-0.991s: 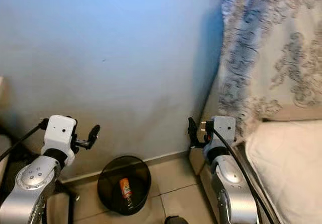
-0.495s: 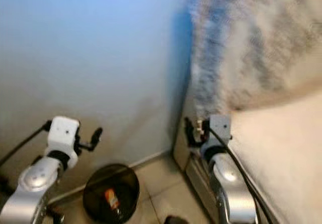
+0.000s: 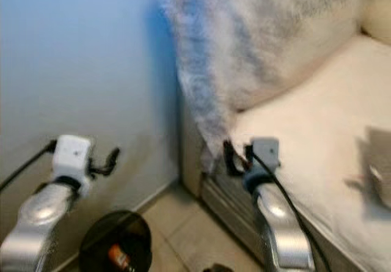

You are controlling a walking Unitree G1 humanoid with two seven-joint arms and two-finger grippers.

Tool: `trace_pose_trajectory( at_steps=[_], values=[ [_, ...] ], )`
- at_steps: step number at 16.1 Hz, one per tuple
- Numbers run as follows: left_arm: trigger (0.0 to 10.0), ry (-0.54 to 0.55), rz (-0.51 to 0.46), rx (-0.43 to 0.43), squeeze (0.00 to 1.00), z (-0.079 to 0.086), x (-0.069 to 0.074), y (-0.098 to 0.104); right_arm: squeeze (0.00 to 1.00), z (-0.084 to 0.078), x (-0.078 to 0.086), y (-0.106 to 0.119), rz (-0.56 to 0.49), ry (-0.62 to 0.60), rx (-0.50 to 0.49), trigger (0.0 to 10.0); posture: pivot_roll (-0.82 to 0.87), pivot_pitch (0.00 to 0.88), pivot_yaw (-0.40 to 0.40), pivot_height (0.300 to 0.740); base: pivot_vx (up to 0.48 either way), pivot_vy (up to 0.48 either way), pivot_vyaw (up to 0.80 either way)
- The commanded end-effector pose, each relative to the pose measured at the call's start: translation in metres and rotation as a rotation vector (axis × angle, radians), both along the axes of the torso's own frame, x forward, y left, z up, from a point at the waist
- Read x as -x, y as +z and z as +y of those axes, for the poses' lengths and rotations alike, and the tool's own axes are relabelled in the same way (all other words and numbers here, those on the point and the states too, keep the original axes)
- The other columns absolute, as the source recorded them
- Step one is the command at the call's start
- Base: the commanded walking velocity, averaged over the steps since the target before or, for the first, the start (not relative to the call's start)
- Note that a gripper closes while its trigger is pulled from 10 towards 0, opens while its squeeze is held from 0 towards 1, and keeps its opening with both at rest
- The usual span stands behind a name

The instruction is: Clean up the room

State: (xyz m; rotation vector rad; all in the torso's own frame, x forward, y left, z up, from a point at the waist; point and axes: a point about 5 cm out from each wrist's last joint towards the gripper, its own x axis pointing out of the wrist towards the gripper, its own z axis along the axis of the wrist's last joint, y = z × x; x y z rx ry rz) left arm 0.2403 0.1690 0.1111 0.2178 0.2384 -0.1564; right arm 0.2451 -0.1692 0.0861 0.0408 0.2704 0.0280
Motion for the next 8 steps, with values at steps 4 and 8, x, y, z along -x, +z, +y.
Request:
trace_pose_trajectory(
  at_steps=[4, 8],
  values=[
    [10.0, 0.017, -0.007, -0.045, 0.00, 0.0101, -0.0001, -0.0003, 1.00, 0.0025, -0.0017, 0.0029, -0.020, 0.005, 0.004, 10.0, 0.04, 0.000, 0.025, 0.740, 0.000, 0.000, -0.80],
    [10.0, 0.007, -0.019, -0.048, 0.00, 0.0084, -0.0009, 0.0001, 1.00, 0.0026, -0.0019, 0.0019, -0.022, 0.005, 0.007, 10.0, 0.04, 0.000, 0.027, 0.740, 0.000, -0.208, -0.80]
  ],
)
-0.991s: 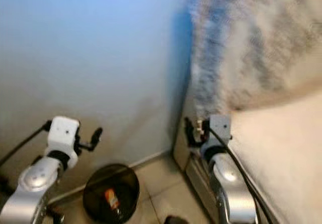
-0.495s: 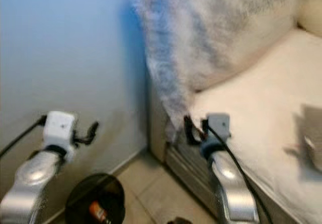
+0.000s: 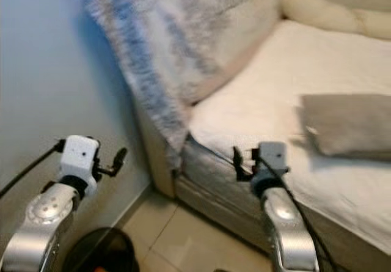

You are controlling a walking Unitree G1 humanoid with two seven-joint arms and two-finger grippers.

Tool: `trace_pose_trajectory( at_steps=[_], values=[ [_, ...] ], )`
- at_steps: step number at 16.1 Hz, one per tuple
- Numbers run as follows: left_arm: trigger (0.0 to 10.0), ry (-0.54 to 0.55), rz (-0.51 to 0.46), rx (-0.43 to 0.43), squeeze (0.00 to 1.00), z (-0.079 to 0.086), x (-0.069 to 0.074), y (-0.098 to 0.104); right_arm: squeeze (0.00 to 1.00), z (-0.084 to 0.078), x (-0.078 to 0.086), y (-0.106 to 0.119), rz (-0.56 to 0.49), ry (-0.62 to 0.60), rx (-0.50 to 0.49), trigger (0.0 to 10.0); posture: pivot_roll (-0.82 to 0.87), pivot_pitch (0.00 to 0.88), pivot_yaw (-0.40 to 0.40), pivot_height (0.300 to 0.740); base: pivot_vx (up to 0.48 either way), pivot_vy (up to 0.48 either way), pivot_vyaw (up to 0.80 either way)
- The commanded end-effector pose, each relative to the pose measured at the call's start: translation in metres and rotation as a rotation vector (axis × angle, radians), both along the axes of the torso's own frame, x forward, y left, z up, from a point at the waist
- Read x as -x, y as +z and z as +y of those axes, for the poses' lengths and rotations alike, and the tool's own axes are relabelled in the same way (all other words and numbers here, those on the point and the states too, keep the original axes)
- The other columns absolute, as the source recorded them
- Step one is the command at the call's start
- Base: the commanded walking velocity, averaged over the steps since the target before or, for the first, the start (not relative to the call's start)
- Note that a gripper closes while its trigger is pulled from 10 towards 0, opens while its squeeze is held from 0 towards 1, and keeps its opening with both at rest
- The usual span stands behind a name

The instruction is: Clean up the room

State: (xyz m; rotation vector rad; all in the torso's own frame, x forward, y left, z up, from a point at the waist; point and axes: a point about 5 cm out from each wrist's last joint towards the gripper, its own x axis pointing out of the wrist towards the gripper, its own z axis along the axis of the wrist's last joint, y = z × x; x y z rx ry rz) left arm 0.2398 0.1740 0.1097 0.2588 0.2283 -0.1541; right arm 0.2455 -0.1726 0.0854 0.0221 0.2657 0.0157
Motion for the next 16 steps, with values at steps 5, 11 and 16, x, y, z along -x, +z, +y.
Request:
trace_pose_trajectory(
  at_steps=[5, 11, 16],
  values=[
    [10.0, 0.041, -0.024, 0.036, 0.00, 0.0057, -0.0045, 0.0035, 1.00, 0.0061, -0.0031, 0.0032, -0.027, 0.013, -0.001, 10.0, 0.04, 0.000, 0.027, 0.740, 0.000, -0.233, -0.74],
    [10.0, 0.039, -0.047, 0.022, 0.00, 0.0093, -0.0074, 0.0069, 0.00, 0.0054, -0.0068, 0.0040, -0.032, -0.002, 0.029, 10.0, 0.04, 0.000, 0.029, 0.740, 0.090, 0.000, 0.00],
    [10.0, 0.038, -0.051, 0.026, 0.00, 0.0111, -0.0094, 0.0079, 0.00, 0.0034, -0.0112, 0.0043, -0.027, -0.019, 0.043, 10.0, 0.04, 0.000, 0.033, 0.740, 0.324, 0.000, -0.53]
  ],
)
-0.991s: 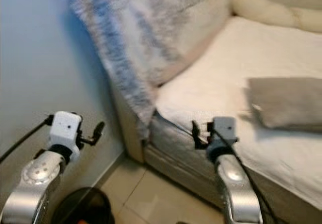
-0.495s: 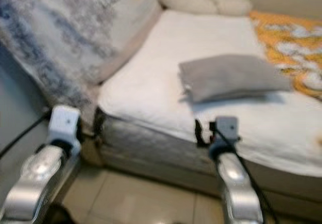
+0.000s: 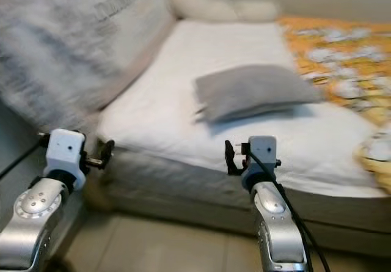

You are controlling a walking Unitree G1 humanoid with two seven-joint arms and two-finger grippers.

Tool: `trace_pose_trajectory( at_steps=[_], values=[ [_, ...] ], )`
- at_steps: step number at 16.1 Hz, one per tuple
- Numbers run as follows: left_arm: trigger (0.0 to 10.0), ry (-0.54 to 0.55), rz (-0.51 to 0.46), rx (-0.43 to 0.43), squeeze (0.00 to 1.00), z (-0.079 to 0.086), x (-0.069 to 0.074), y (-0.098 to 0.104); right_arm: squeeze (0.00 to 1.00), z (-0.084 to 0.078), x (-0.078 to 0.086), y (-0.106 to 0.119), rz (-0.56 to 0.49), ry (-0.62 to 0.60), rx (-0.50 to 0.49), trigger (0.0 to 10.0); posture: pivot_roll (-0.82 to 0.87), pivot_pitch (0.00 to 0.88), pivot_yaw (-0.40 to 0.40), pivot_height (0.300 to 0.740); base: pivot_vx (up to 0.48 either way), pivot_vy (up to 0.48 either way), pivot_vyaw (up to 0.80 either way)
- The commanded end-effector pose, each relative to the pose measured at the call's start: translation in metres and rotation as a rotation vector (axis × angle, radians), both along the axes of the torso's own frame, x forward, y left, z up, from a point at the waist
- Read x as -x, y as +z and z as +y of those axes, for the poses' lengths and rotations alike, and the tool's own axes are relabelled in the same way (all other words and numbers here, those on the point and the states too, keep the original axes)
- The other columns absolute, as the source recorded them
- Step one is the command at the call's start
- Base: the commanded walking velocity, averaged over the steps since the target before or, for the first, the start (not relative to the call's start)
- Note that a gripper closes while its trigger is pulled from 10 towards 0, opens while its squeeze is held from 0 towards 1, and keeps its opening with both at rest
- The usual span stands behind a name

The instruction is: Clean up the room

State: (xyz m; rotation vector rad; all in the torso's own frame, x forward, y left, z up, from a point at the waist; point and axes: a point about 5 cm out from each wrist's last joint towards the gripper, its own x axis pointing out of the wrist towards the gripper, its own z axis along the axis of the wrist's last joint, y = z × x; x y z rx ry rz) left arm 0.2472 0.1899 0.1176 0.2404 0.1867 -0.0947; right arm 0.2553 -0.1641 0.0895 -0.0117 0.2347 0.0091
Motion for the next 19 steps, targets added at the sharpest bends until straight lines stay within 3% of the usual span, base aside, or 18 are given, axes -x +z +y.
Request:
trace_pose_trajectory(
  at_steps=[1, 19],
  values=[
    [10.0, -0.018, -0.004, 0.010, 0.00, -0.0049, -0.0021, 0.0001, 0.00, -0.0054, -0.0016, 0.0002, 0.004, -0.018, 0.011, 10.0, 0.04, 0.000, 0.033, 0.740, 0.334, 0.000, -0.77],
    [10.0, -0.029, 0.000, 0.019, 0.00, -0.0078, -0.0060, 0.0009, 0.00, -0.0027, -0.0057, 0.0024, -0.009, 0.003, 0.025, 10.0, 0.04, 0.000, 0.036, 0.740, 0.335, 0.000, 0.00]
  ],
)
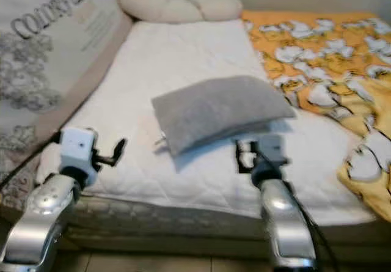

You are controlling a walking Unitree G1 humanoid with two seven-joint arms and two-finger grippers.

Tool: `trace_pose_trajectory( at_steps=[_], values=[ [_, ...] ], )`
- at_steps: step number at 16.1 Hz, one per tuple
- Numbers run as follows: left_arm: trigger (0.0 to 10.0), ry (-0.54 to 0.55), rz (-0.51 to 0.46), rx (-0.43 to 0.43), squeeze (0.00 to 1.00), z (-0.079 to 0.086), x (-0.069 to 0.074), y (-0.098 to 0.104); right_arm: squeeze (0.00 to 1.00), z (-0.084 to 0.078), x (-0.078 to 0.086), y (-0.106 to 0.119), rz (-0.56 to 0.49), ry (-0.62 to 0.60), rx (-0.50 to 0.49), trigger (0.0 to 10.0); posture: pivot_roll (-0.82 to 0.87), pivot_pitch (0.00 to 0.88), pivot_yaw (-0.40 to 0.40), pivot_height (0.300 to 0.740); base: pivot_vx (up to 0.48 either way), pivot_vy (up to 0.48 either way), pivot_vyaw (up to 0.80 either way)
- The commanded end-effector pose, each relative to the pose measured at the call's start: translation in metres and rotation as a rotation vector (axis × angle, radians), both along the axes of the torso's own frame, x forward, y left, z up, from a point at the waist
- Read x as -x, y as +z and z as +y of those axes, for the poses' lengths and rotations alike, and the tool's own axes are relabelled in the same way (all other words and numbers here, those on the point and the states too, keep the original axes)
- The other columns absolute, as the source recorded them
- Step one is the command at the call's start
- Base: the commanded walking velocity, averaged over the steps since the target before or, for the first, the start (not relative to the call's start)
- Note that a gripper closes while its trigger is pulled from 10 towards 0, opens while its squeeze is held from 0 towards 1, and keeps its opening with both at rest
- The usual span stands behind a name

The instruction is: Clean up the room

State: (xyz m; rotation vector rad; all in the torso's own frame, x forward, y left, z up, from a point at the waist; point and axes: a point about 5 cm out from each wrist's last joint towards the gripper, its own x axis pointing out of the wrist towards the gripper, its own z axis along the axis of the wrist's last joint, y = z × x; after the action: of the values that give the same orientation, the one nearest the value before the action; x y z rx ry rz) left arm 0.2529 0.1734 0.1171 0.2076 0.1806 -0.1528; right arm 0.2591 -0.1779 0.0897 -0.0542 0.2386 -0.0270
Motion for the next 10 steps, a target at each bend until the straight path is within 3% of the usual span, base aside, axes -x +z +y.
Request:
trace_pose_trajectory(
  at_steps=[1, 10],
  values=[
    [10.0, 0.025, -0.003, -0.019, 0.00, 0.0087, -0.0003, 0.0014, 0.00, 0.0114, -0.0016, 0.0019, -0.012, 0.035, -0.022, 10.0, 0.04, 0.000, 0.036, 0.740, 0.334, 0.000, 0.00],
    [10.0, 0.021, -0.002, -0.016, 0.00, 0.0080, 0.0012, 0.0011, 0.00, 0.0101, 0.0004, -0.0002, -0.002, 0.035, -0.017, 10.0, 0.05, 0.000, 0.037, 0.740, 0.336, 0.000, 0.00]
  ],
)
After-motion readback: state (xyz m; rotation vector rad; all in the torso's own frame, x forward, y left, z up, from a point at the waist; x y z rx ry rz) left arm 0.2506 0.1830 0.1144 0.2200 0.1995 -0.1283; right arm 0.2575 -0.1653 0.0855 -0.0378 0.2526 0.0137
